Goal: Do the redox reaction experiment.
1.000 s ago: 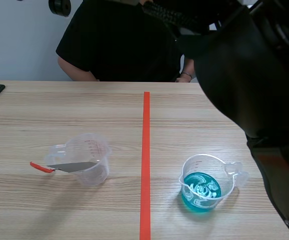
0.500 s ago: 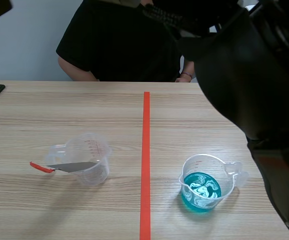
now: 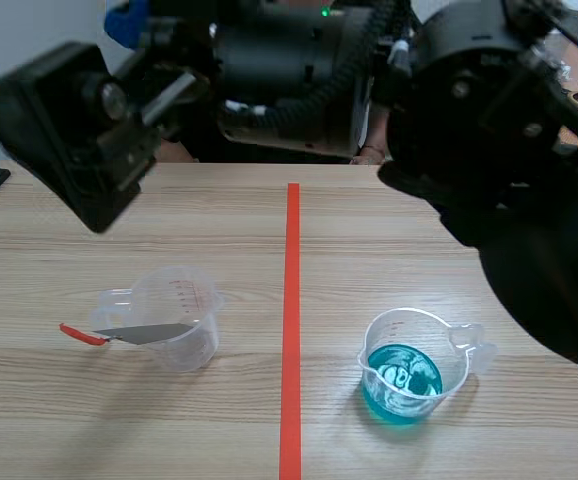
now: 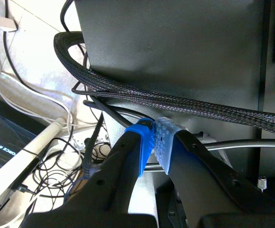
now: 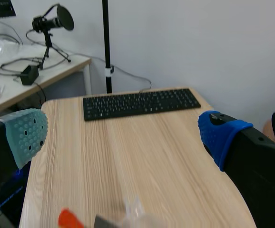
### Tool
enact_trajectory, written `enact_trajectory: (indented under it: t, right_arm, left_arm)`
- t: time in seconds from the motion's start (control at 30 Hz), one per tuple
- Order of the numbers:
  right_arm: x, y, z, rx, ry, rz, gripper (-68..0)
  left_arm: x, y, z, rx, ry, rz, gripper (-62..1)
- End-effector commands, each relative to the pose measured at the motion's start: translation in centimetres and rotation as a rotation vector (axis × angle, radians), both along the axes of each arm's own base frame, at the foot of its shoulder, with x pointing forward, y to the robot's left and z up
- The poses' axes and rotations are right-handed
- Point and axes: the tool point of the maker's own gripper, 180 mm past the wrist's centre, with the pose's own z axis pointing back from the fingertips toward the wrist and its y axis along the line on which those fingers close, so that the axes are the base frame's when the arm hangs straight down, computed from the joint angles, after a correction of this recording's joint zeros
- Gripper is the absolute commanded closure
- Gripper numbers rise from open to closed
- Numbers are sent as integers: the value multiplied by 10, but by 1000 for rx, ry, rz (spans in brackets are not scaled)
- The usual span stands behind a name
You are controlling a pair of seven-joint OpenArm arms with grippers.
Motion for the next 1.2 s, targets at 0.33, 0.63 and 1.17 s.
enact_trajectory:
  t: [0.33,0.63,1.17]
  right_arm:
    - [-26,-45,-41,-136,10,17,-679]
    - [-52,-45,-82,-249,-28,50,-679]
    - [-78,-1,-133,-230,-101,68,-679]
  left_arm:
    - [6,1,1,0,-17,2,-42]
    - [6,1,1,0,-17,2,-42]
    - [6,1,1,0,-17,2,-42]
